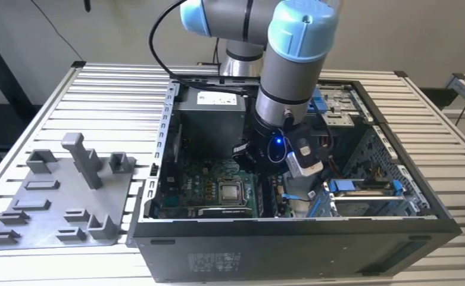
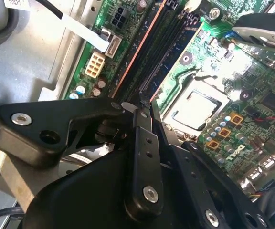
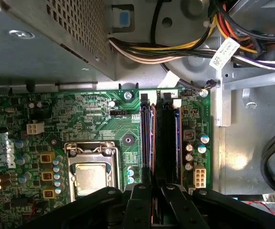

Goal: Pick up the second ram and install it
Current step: 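Insert the second ram into the second slot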

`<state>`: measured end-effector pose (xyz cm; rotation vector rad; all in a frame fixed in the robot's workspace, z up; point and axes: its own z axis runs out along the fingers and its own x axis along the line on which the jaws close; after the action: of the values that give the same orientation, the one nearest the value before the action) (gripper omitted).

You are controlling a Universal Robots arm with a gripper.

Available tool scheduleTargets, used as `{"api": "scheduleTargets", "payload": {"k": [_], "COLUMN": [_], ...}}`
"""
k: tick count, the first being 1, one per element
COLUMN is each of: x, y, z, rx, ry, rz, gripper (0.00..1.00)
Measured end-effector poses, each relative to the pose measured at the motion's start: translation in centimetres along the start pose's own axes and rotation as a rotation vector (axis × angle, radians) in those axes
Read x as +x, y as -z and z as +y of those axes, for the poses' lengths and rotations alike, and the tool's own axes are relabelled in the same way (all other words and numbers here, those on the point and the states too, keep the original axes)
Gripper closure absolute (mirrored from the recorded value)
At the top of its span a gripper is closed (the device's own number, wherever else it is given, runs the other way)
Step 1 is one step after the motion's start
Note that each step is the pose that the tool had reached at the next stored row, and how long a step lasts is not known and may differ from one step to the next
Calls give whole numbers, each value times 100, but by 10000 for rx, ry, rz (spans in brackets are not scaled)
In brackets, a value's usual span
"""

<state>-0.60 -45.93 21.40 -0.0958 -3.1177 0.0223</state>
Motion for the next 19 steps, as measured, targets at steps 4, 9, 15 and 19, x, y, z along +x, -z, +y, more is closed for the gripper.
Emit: {"api": "scheduleTargets", "payload": {"k": [4, 9, 15, 19], "x": [0, 0, 0, -1], "y": [6, 8, 8, 8], "z": [1, 0, 0, 0], "rx": [22, 39, 50, 58], "ry": [-1, -1, -2, -3], "rz": [20, 27, 34, 39], "gripper": [86, 86, 86, 86]}}
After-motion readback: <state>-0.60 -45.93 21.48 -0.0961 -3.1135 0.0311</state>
